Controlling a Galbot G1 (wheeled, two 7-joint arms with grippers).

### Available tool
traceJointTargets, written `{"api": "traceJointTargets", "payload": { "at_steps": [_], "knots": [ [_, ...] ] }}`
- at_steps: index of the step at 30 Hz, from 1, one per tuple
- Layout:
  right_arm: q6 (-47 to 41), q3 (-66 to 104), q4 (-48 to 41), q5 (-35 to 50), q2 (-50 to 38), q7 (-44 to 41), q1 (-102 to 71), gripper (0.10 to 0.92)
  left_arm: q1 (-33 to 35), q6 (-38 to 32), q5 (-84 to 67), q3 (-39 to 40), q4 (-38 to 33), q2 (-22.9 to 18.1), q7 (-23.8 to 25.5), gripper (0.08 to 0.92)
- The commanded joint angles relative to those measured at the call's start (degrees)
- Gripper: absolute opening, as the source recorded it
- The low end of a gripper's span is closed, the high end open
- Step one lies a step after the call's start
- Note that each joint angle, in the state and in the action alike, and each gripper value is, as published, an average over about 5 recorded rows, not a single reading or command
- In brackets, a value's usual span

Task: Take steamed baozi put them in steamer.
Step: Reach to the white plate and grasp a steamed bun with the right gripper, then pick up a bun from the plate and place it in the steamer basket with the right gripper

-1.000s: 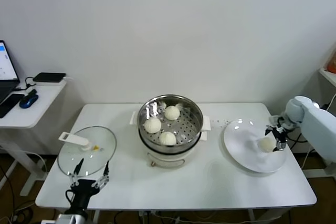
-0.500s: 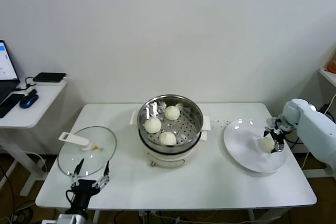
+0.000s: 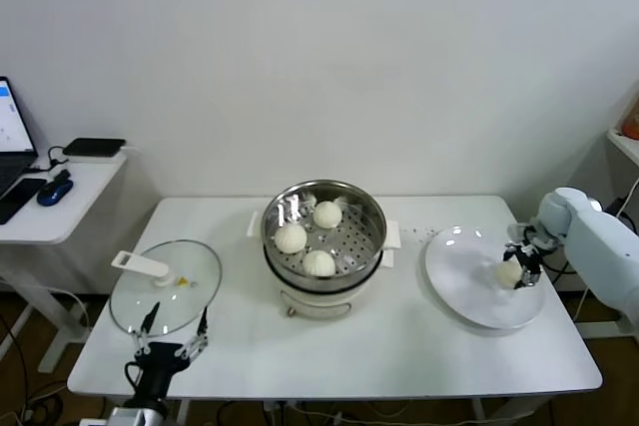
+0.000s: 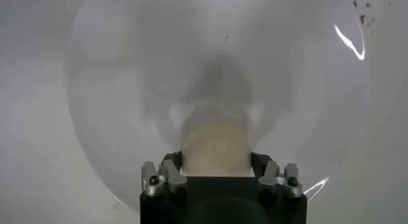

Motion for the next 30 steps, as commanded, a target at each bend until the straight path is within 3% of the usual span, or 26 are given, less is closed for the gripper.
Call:
{"api": "traceJointTargets", "payload": {
  "at_steps": [1,7,16,23,30],
  "knots": [
    [-0.32,-0.95,0.91,1.26,-0.48,-0.33,0.69,0.696,0.04,-0.06,0.01,-0.05,0.00,-0.02,0.00,0.823],
    [-3.36,-8.72,5.23,10.00,-2.41,-0.79,5.64,0.688,-0.04,-0.24,-0.13,-0.06,-0.04,-0.03,-0.01,0.823],
    [-12.88,-32.14,14.93,32.15,-4.17,-0.95,25.40,0.687,-0.75,-0.44,-0.66,0.50,-0.54,-0.22,0.05,0.823],
    [-19.99,-49.35,20.05,51.45,0.73,0.08,42.40,0.687,-1.22,-0.40,-1.72,0.93,-1.75,-0.03,0.09,0.823],
    [-23.66,-57.63,20.90,65.34,8.86,1.19,50.76,0.687,-1.13,-0.90,-2.63,1.16,-2.54,0.37,0.13,0.823]
  ]
}}
